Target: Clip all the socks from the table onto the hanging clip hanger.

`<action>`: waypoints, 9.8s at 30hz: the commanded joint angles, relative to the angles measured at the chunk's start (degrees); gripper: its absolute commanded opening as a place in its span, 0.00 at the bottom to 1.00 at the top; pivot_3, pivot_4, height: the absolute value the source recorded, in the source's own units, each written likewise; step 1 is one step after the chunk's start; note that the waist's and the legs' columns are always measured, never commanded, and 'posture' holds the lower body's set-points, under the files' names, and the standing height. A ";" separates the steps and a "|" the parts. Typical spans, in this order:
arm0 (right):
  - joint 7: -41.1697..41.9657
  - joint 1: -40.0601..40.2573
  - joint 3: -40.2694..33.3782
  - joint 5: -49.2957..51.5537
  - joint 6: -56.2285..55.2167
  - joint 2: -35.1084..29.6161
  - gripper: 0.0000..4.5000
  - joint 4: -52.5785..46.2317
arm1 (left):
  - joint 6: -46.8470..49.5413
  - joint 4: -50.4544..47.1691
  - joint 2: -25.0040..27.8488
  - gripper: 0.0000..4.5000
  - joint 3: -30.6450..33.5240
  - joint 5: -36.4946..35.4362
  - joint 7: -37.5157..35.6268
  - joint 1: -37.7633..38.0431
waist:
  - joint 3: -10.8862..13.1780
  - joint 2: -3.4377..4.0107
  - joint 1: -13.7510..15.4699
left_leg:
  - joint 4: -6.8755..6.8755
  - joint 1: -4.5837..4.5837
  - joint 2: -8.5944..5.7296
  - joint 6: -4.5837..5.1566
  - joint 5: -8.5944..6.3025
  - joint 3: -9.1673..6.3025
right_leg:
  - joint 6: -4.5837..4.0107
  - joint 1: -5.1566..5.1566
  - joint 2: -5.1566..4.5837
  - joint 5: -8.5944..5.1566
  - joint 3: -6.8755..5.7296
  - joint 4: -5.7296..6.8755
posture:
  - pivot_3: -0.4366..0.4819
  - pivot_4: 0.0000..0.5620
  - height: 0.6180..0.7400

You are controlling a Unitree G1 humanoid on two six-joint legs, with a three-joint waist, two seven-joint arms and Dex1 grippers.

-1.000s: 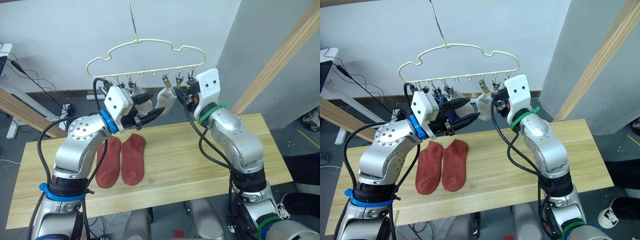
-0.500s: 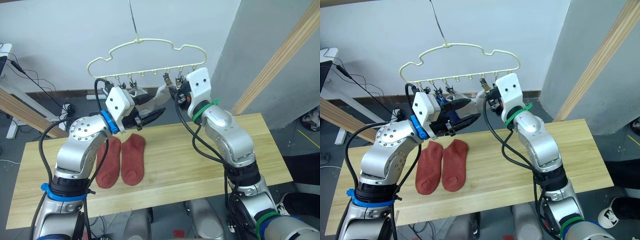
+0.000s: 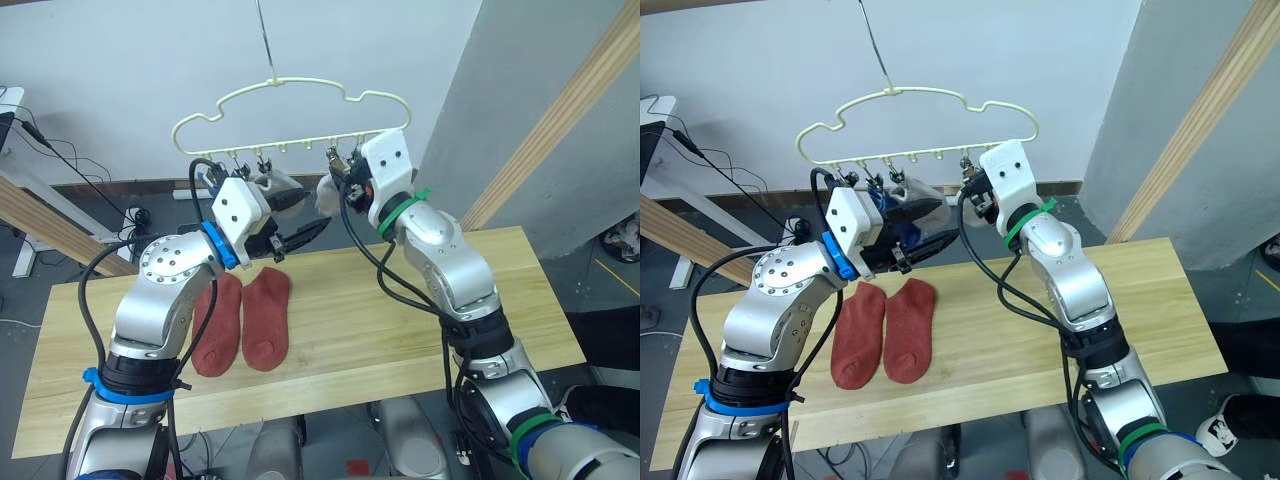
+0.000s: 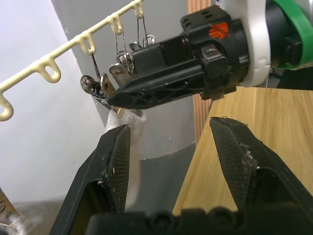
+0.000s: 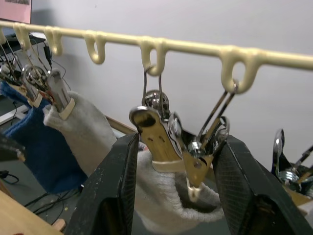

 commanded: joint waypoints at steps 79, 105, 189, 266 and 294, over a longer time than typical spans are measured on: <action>-6.20 -0.32 -1.74 -5.72 3.30 7.04 0.38 -2.96 | -3.54 -1.01 -1.47 0.63 -3.02 3.40 -0.33 1.40 | 0.00 0.00 -0.05 | 0.00 0.00 0.00 -0.01 0.00 0.01 | 0.00 -0.01 -0.01 0.00 0.01 0.02 | 0.22 0.57 0.92; -3.96 -0.92 -0.19 -3.86 2.58 7.92 0.38 -1.37 | -3.30 -1.70 -1.04 0.63 -2.98 3.62 0.06 2.17 | 0.00 0.00 -0.03 | 0.00 0.00 0.00 0.00 0.00 0.00 | 0.00 -0.01 -0.01 0.00 0.01 0.02 | 0.24 0.58 0.92; -4.67 -1.05 -1.42 -3.94 -0.47 7.29 0.00 -1.09 | 7.38 18.44 -19.44 0.58 4.39 11.80 31.72 17.43 | -0.01 0.01 0.37 | 0.04 0.08 0.00 0.00 0.01 0.02 | -0.03 0.02 -0.02 0.03 0.02 0.11 | 0.21 0.58 0.92; -5.24 -0.45 -3.10 -3.51 4.82 8.25 0.39 -3.98 | -31.28 27.28 -22.93 0.00 -5.28 19.66 21.69 -6.48 | -0.01 0.01 -0.36 | 0.03 -0.01 -0.02 0.01 0.01 0.05 | 0.00 0.00 -0.03 0.05 0.02 0.01 | 0.18 0.58 0.92; 5.70 9.93 -4.86 7.82 17.78 -4.69 0.80 -31.01 | -26.90 22.79 -19.99 0.59 -5.25 15.06 14.68 -2.71 | -0.01 0.01 -0.40 | 0.04 -0.01 -0.02 0.03 0.01 0.06 | 0.01 0.02 -0.01 0.05 0.02 0.01 | 0.16 0.59 0.92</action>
